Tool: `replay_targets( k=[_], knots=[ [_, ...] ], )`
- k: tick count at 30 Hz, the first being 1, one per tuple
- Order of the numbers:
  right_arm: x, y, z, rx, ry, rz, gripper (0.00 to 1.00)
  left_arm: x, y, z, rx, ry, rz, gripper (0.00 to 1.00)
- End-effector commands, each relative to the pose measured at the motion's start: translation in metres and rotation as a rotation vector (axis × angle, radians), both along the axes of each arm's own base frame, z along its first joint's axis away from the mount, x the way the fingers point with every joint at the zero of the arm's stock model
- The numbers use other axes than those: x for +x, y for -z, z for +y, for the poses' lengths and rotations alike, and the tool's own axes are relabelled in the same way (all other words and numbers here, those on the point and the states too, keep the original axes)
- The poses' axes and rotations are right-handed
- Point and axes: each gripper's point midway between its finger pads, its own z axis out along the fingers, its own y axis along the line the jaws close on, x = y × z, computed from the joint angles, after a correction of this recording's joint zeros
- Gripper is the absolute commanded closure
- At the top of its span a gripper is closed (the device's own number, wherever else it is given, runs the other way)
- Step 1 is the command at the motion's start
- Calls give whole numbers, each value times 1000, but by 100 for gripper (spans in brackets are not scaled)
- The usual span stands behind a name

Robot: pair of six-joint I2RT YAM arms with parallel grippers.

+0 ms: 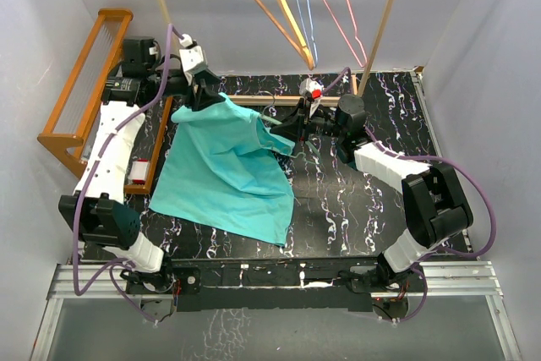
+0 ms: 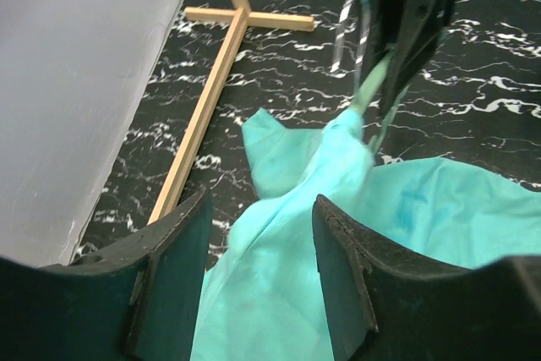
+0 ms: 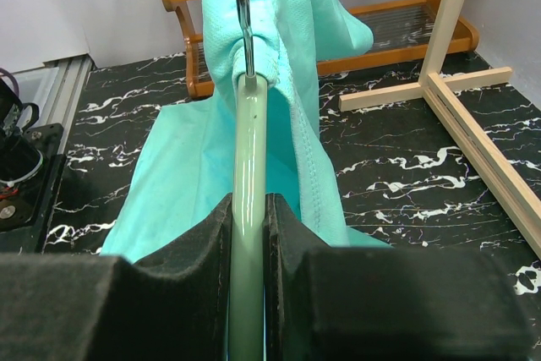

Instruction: Place the t-shirt on the hanger

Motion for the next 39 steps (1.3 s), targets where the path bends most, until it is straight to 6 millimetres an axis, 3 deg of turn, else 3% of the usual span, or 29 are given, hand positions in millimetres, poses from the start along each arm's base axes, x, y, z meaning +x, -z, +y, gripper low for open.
replay_targets(
  k=[1, 6, 14, 23, 30, 39],
  knots=[
    [-1, -35, 1, 43, -1, -128, 92, -34, -19, -26, -18, 104, -61, 53],
    [-2, -35, 0, 35, 7, -132, 92, -37, -24, -48, -51, 151, -28, 56],
    [-1, -31, 0, 15, 6, -127, 92, -29, -27, -66, -83, 161, 3, 53],
    [-2, -32, 1, 12, 1, -131, 92, -31, 4, -95, -24, 215, 66, 49],
    [-3, -36, 0, 11, -2, -141, 92, -35, 34, -89, 62, 210, 87, 49],
    [-4, -35, 0, 12, -3, -140, 92, -41, 52, -85, 102, 227, 107, 52]
  ],
)
